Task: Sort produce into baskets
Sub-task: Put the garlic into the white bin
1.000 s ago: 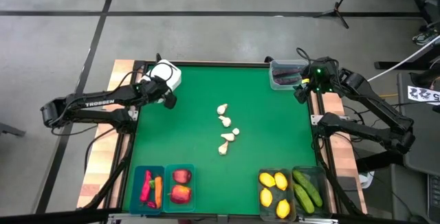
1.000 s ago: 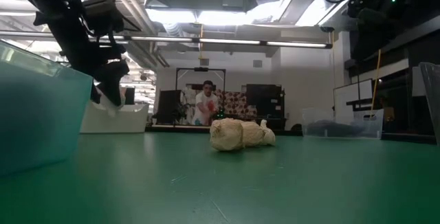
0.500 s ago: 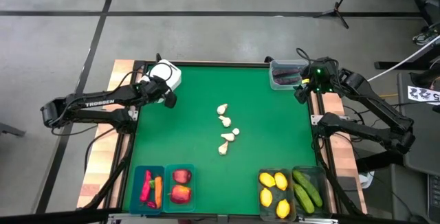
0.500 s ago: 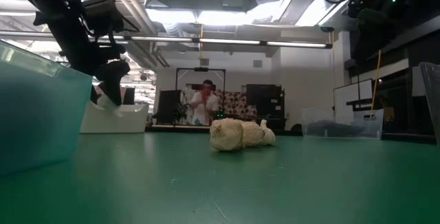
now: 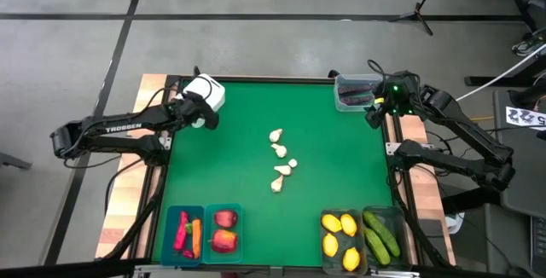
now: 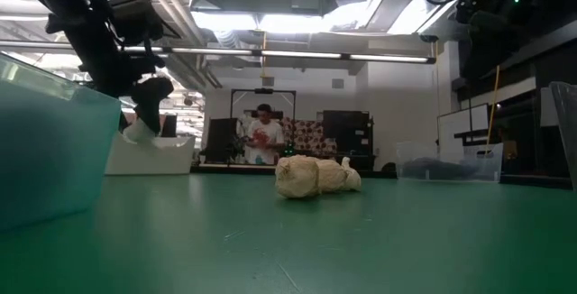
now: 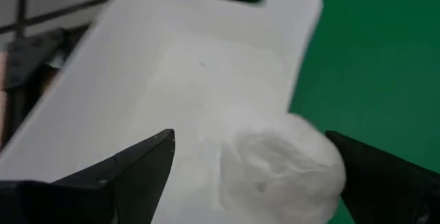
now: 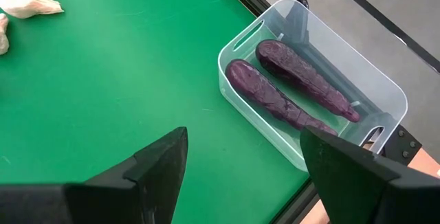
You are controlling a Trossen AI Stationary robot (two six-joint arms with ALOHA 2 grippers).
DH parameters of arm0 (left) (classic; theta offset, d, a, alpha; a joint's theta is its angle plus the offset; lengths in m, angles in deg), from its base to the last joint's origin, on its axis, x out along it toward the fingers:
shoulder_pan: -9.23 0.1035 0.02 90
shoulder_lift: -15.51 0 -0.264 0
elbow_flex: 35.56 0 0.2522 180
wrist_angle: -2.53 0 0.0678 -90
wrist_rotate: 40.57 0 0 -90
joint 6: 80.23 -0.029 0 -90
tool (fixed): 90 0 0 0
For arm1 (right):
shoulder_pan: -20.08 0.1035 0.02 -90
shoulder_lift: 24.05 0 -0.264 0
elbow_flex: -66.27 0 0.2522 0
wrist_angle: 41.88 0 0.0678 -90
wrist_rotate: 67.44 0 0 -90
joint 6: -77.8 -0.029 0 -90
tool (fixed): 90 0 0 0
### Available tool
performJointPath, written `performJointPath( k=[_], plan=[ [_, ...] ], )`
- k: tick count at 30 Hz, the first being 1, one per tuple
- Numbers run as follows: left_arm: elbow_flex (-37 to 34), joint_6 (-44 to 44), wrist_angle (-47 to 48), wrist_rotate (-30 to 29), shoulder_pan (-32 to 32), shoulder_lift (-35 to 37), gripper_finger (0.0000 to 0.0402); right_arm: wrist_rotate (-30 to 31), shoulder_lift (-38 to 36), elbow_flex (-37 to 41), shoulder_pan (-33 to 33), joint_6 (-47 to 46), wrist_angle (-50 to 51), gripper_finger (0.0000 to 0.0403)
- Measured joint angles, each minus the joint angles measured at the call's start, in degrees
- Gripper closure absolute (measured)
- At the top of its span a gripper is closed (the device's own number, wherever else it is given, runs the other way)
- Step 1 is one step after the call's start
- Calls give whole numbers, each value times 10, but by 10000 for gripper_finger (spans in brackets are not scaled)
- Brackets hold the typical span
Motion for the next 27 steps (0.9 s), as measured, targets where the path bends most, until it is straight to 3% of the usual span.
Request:
performJointPath(
  k=[10, 14, 19, 24, 27],
  plan=[
    [0, 45, 12, -87, 30, 0, 39, 0, 0, 0, 0, 0, 5, 121],
    [0, 58, 13, -87, 47, 0, 39, 0, 0, 0, 0, 0, 5, 121],
    [0, 1, -65, -21, 35, 5, 39, 0, 0, 0, 0, 0, 5, 121],
    [0, -88, -271, 118, -18, 12, 39, 0, 0, 0, 0, 0, 3, 121],
    [1, -98, -406, 143, -64, 2, 39, 0, 0, 0, 0, 0, 3, 121]
  ],
)
